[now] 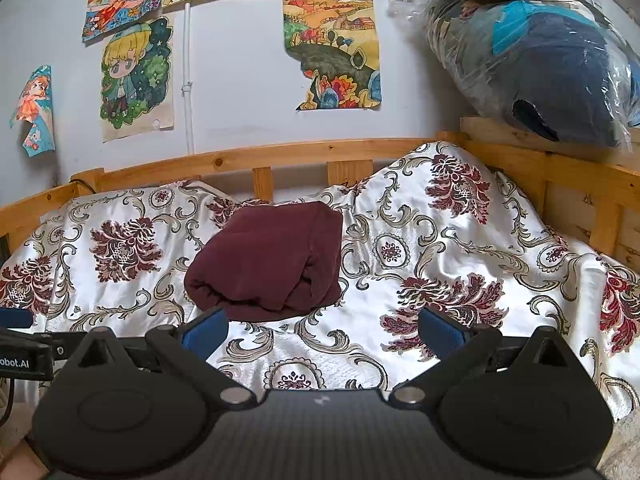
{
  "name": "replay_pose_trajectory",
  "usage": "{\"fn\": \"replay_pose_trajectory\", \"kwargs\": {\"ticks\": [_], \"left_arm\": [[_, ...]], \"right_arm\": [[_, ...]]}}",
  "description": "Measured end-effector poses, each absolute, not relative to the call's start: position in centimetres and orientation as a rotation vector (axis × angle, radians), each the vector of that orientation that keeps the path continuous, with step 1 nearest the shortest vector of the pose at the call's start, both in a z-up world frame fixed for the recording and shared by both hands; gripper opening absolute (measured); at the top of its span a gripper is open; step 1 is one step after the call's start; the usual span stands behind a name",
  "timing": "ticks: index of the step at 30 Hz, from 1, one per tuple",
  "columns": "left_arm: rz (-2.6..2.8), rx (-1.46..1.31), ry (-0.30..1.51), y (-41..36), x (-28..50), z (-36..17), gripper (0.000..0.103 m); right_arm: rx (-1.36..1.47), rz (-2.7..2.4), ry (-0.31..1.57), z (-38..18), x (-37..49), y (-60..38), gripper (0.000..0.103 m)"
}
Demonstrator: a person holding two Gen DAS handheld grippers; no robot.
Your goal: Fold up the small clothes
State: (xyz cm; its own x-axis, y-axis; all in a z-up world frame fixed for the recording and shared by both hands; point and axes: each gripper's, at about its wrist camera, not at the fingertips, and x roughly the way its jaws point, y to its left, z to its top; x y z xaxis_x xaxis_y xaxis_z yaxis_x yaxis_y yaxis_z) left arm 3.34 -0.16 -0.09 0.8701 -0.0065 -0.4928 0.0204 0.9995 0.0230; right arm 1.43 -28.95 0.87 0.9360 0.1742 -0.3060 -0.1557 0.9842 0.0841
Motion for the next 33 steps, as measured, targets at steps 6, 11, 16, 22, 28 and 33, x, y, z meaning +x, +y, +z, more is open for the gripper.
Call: {"fn": "replay_pose_trajectory", "kwargs": {"ticks": [6,11,16,22,28,33], "left_arm": [[-0.02,0.044,0.516,-0.21,3.42,-0.17,0.102],[-0.019,0.044,0.517,-0.27,3.4,-0.18,0.102],[-0.019,0.044,0.517,-0.27,3.4,-0.17,0.102],[-0.019,0.045,0.517,-0.27,3.39,-0.16,0.102],[-0.019,0.045,0.517,-0.29,3.38,-0.16,0.102],[-0.019,0.046,0.517,-0.32,3.38,-0.15,0.102]], "right_arm": [[0.06,0.168,0.318,0.86,1.41,-28.96,0.103],[0.059,0.169,0.318,0.87,1.42,-28.97,0.103],[0.06,0.168,0.318,0.85,1.41,-28.96,0.103],[0.06,0.168,0.317,0.86,1.4,-28.98,0.103],[0.06,0.168,0.318,0.87,1.38,-28.98,0.103],[0.06,0.168,0.318,0.89,1.41,-28.97,0.103]]}}
